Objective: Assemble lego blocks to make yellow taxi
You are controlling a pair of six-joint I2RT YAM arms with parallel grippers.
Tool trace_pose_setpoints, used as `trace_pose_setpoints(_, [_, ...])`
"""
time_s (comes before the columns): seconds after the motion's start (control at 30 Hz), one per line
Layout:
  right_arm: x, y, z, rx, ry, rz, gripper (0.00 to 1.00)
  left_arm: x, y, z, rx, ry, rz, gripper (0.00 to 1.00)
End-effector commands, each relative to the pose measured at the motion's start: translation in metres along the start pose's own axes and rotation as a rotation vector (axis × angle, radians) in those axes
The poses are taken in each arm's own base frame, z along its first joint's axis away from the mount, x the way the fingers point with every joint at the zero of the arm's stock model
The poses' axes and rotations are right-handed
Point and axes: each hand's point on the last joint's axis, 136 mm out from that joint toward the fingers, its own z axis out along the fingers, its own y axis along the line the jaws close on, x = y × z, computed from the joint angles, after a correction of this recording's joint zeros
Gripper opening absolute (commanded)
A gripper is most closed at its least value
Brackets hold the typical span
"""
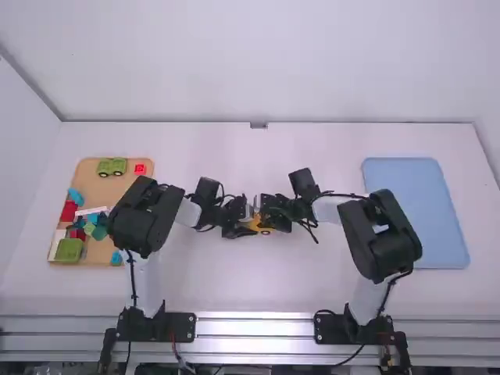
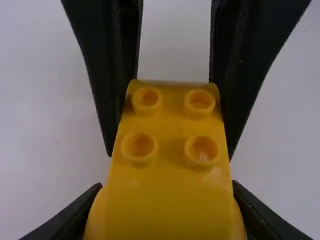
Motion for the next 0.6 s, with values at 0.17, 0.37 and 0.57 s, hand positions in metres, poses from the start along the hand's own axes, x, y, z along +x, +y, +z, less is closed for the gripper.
trace_pose_setpoints(0.17, [0.028,0.006,0.011,-0.007,0.073,0.063,0.28,0.005,-0.015,0.010,0.043,0.018,0.013,0.02])
trace_pose_setpoints(0.37, [0.024,0.002,0.011,0.004,0.054,0.053,0.30,0.005,-0.014,0.010,0.043,0.017,0.013,0.02])
trace_pose_setpoints(0.57, [0.016,-0.002,0.008,0.004,0.005,0.044,0.34,0.005,-0.015,0.010,0.043,0.017,0.012,0.02])
